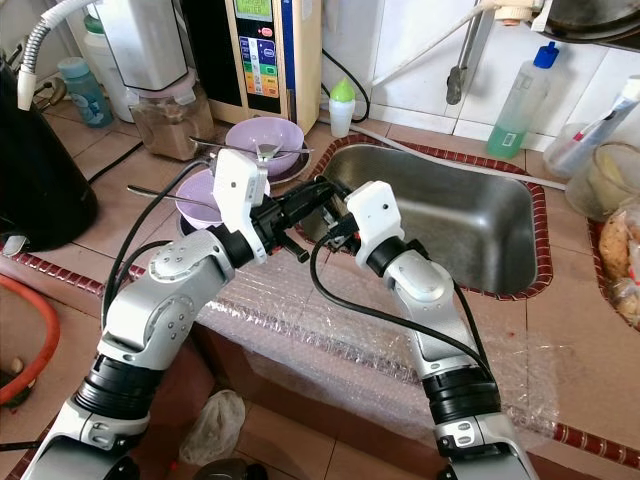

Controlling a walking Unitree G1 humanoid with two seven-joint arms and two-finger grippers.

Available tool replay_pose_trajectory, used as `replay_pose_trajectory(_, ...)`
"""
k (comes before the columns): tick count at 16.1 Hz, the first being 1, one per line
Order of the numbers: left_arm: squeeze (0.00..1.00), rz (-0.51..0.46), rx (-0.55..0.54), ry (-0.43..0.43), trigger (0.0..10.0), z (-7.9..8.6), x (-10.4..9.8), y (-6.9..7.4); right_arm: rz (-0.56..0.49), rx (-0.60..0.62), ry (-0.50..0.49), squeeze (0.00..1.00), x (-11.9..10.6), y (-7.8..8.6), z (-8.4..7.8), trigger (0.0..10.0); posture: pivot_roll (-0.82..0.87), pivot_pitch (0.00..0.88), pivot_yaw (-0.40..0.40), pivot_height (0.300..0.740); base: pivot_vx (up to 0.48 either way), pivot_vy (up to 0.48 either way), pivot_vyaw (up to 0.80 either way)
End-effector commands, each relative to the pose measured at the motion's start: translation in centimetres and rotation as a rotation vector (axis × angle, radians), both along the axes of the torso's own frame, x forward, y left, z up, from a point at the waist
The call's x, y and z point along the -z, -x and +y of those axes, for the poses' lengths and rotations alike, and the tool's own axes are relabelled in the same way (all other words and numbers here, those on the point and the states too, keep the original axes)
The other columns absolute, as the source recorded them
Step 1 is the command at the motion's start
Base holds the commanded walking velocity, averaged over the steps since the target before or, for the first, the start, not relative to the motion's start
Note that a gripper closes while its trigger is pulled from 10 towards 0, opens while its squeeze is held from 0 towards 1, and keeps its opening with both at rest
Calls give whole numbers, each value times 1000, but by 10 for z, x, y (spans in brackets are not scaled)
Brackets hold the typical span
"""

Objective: Kitchen organization

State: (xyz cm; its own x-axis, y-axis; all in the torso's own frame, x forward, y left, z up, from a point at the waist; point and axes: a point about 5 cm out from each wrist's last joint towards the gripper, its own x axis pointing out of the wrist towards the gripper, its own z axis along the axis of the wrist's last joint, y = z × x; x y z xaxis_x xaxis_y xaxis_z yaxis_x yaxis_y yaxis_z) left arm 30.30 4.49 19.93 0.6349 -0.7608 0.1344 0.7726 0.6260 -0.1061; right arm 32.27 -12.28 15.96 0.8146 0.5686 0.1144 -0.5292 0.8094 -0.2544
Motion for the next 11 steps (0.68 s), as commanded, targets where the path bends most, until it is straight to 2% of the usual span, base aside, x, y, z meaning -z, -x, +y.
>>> replay_pose_trajectory(1,0,-21,-7,1,0,3,-1,0,35,29,-6,0,2,-3,-8,0,-10,0,37,740,0,0,0)
replay_pose_trajectory(3,0,-19,-12,-4,118,4,0,-1,43,32,4,0,4,-4,-9,0,-8,0,36,740,0,0,0)
replay_pose_trajectory(4,0,-17,-15,-8,2275,4,1,-1,40,36,11,0,4,-4,-9,0,-3,0,33,740,0,0,0)
replay_pose_trajectory(5,0,-12,-18,-13,2784,5,3,-1,36,42,17,0,4,-5,-9,0,0,0,33,740,0,0,0)
replay_pose_trajectory(7,0,-8,-19,-28,4902,5,6,-1,16,58,40,0,3,-7,-11,0,12,0,28,740,0,0,0)
replay_pose_trajectory(8,0,-8,-20,-29,8706,5,6,-1,13,77,36,0,3,-8,-12,0,13,0,24,740,0,0,0)
replay_pose_trajectory(9,0,-3,-23,-26,10000,7,7,-1,17,95,30,0,3,-10,-13,0,10,0,25,740,0,0,0)
replay_pose_trajectory(11,0,5,-27,-37,10000,8,12,0,33,109,56,0,9,-12,-15,0,12,0,29,740,0,0,0)
